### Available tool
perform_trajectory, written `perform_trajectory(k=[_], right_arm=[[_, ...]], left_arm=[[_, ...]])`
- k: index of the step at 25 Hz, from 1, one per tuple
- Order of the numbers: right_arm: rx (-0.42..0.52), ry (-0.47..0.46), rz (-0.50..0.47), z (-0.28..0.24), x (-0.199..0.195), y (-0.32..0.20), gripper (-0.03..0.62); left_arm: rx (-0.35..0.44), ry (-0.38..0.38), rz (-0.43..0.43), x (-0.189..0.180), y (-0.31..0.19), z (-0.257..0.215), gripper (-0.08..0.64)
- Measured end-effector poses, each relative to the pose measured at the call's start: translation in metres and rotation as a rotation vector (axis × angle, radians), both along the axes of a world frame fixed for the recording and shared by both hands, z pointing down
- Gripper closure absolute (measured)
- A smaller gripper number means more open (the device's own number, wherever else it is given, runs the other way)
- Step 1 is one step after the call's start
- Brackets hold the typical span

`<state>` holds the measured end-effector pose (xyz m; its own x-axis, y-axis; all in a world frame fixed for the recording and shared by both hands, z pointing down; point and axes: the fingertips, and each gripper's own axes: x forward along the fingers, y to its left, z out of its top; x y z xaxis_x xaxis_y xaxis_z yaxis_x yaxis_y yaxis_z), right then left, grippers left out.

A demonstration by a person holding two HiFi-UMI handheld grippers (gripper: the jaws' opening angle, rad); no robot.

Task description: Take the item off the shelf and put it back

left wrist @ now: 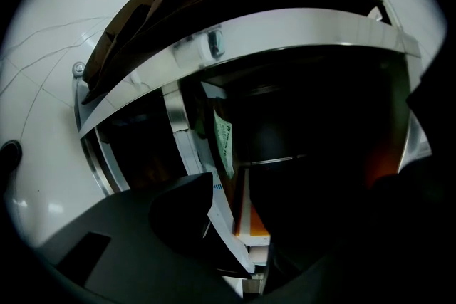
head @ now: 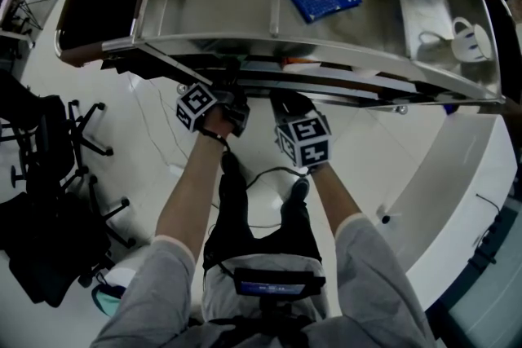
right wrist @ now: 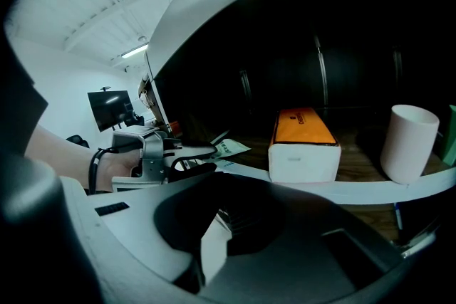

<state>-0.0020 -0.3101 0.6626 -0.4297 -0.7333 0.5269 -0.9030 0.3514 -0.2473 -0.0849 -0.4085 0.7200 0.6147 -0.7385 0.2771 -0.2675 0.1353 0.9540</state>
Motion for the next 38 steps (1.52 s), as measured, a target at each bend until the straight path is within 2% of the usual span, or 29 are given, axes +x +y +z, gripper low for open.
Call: perform_trajectory(k=[6, 10, 12, 15, 17, 22, 27, 30, 34, 36, 38], right_arm=[[0.014, 0.002, 0.008, -0.01, 0.009, 0.012, 0.583], [0.023, 0.006, 0.026, -0.023, 0.023, 0.028, 0.583], [0.03, -0.002, 0.03, -0.033, 0.03, 0.039, 0.583], [0.044, -0.009, 0.033, -0.051, 0.043, 0.058, 0.583], [0.056, -0.013, 0.031, -0.064, 0.051, 0.074, 0.583], [0.086, -0.021, 0.021, -0.102, 0.074, 0.119, 0.583], [0.076, -0.008, 0.032, -0.121, 0.102, 0.161, 0.583], [0.061, -0.006, 0.074, -0.126, 0.116, 0.183, 0.583], [0.088, 0.013, 0.154, -0.144, 0.134, 0.199, 0.583], [0.103, 0.021, 0.191, -0.152, 0.137, 0.207, 0.583], [0.105, 0.021, 0.222, -0.156, 0.136, 0.219, 0.583]], left_arm=[[0.0, -0.03, 0.003, -0.002, 0.016, -0.009, 0.39], [0.042, -0.065, 0.032, -0.001, 0.035, -0.03, 0.391], [0.066, -0.106, 0.046, -0.002, 0.05, -0.042, 0.409], [0.105, -0.223, 0.073, -0.002, 0.076, -0.064, 0.526], [0.162, -0.316, 0.1, 0.0, 0.097, -0.084, 0.552], [0.283, -0.472, 0.117, 0.003, 0.152, -0.141, 0.552], [0.383, -0.629, 0.152, -0.002, 0.194, -0.185, 0.552], [0.446, -0.757, 0.218, -0.013, 0.212, -0.197, 0.552], [0.584, -0.968, 0.329, -0.028, 0.224, -0.218, 0.552], [0.606, -0.992, 0.363, -0.036, 0.233, -0.221, 0.552], [0.603, -0.985, 0.39, -0.047, 0.244, -0.218, 0.552]])
